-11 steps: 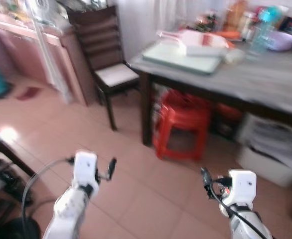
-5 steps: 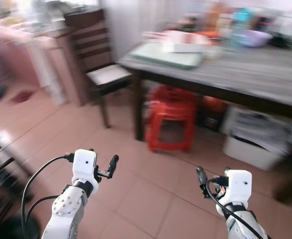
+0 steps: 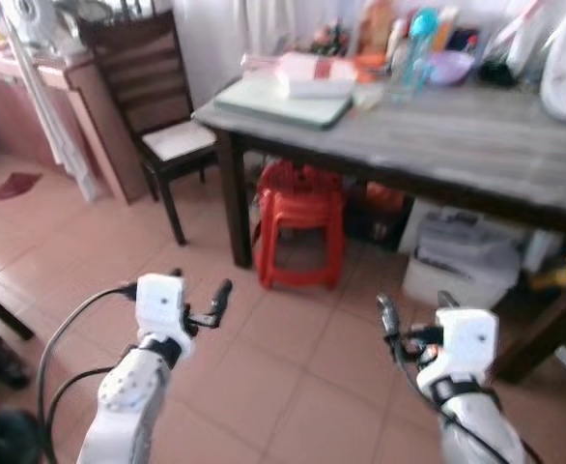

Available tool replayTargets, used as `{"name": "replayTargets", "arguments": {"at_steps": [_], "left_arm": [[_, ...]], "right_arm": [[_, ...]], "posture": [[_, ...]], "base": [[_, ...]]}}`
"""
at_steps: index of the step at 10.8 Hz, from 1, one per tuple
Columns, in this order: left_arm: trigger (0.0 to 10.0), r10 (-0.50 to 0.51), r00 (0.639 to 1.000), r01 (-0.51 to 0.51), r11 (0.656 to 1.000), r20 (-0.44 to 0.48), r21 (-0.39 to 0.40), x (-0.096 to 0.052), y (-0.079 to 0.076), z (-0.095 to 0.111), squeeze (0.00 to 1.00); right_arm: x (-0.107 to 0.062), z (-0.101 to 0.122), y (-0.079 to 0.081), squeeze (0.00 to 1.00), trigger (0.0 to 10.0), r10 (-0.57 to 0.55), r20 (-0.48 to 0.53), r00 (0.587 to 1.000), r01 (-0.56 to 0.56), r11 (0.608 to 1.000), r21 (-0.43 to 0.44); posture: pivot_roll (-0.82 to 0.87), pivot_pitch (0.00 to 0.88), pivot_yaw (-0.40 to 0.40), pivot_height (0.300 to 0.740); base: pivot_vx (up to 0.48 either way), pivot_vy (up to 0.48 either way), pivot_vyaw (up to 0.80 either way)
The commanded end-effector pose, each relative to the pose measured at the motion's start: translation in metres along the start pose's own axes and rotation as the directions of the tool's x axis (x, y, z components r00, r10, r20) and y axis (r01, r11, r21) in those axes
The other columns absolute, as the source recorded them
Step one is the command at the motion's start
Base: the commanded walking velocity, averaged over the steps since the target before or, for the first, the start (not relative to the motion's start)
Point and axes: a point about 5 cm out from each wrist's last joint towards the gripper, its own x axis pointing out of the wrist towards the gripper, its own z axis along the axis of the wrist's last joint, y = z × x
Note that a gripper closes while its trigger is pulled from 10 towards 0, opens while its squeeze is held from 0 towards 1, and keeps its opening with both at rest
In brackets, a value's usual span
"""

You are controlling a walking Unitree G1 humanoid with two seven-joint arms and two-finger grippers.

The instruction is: Setting the table

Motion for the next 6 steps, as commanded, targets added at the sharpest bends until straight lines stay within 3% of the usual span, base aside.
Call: {"name": "replayTargets", "arguments": {"at_steps": [1,6], "left_arm": [[10.0,-0.001,1.0,0.001,1.0,0.004,-0.006,0.0,-0.004,0.001,0.0],[10.0,0.014,1.0,-0.014,1.0,-0.003,-0.001,-0.003,-0.002,-0.001,0.0]], "right_arm": [[-0.003,0.003,-0.007,0.0,10.0,-0.034,0.009,0.999,0.034,0.999,-0.031],[0.004,0.003,-0.017,0.0,10.0,-0.146,0.015,0.989,0.147,0.988,-0.051]], "posture": [[0.02,0.042,0.021,0.74],[0.04,0.035,0.01,0.74]], "base": [[0.0,-0.48,0.0],[0.0,-0.48,0.0]]}}
